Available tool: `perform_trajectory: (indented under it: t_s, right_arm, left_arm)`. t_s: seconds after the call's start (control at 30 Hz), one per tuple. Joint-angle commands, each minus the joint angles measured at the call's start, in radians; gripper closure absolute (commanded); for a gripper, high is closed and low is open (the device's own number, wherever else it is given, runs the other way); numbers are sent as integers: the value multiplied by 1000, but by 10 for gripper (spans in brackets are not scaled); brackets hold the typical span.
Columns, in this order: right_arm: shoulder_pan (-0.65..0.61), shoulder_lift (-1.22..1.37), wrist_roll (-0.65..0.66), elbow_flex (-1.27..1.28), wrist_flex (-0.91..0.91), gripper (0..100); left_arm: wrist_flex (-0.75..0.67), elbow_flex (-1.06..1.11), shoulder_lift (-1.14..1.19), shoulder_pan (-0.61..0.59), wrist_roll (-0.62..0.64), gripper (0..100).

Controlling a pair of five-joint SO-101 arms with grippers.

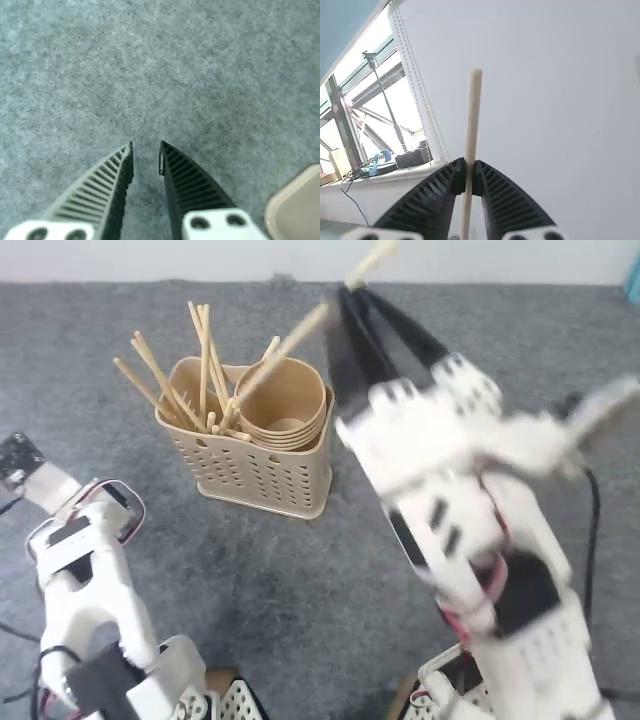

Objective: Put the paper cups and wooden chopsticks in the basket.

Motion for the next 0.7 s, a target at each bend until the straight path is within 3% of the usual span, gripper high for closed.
perform_trajectory:
  t_s: [0.0,0.27,0.5,0.67]
  right_arm:
    - [-10,194,-48,-193,-24,991]
    - [-7,605,-51,-456,-12,991]
    - [-44,774,-49,-465,45,985]
    - [-64,814,-52,-465,120,870]
  left_arm:
    - [-9,-38,-11,11,-8,920]
    - [-11,-38,-11,11,-8,920]
    - [-11,-39,-11,12,-8,920]
    - [-11,-39,-11,12,-8,920]
